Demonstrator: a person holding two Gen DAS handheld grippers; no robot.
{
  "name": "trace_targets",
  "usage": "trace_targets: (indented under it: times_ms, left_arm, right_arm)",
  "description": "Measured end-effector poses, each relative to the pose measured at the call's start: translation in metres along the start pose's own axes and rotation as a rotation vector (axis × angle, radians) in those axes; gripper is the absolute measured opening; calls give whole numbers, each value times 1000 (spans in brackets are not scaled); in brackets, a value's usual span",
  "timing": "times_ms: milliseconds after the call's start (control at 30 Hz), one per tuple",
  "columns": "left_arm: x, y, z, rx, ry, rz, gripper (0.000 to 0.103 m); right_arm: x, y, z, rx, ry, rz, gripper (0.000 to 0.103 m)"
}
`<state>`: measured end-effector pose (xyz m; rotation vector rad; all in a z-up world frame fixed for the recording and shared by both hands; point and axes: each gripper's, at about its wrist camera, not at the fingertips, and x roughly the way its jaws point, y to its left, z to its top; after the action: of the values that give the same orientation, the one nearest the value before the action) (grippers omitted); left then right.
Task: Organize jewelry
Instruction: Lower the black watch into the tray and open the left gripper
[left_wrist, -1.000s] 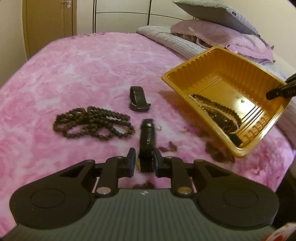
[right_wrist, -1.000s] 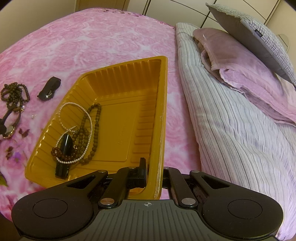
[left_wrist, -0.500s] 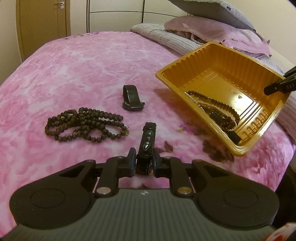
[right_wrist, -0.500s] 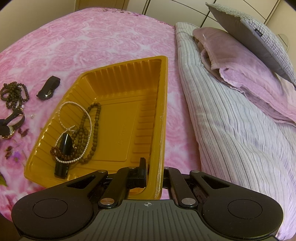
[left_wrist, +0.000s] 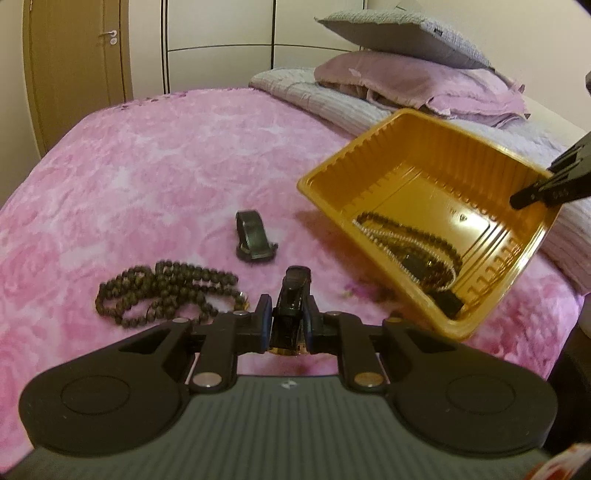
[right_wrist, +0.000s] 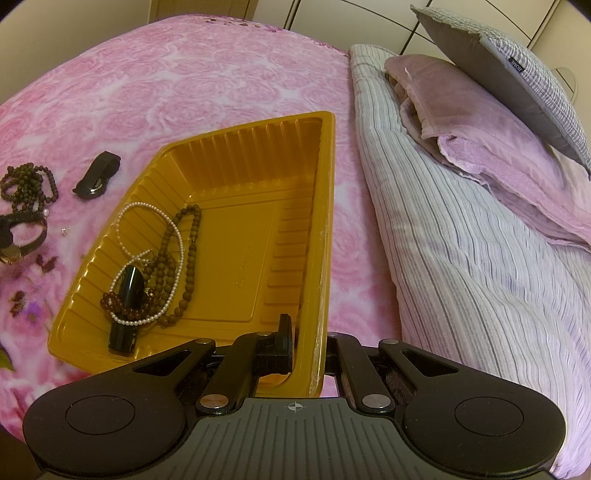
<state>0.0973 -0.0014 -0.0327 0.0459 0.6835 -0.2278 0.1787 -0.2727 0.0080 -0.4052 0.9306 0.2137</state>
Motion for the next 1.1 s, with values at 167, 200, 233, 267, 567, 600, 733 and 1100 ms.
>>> trace_targets:
  times_ms: [167,200,233,267,567,600,733,1100]
  left_arm:
    - [-2,-8,14,0,-31,-28,15]
    - [-2,-10,16,-1,-36,-37,15]
    - [-2,-13,19,-2,-41,-49,15]
    - [-2,-16,22,-4,-47,-63,15]
    - [15,-54,41,20,-61,-166,15]
    - [18,-58,43,23,-63,-176,15]
    - [28,-72,49,11,-53,-223,15]
    - [46,-103,49,24,-14,-308,15]
  right_arm:
    - [0,0,0,0,-1,0,4]
    - [0,0,0,0,0,0,4]
    - [0,0,0,0,0,0,4]
    - [0,0,0,-1,0,0,4]
    - [0,0,0,0,0,0,4]
    - [0,0,0,0,0,0,4]
    - [0,0,0,0,0,0,4]
    - [1,-1,0,1,0,1,4]
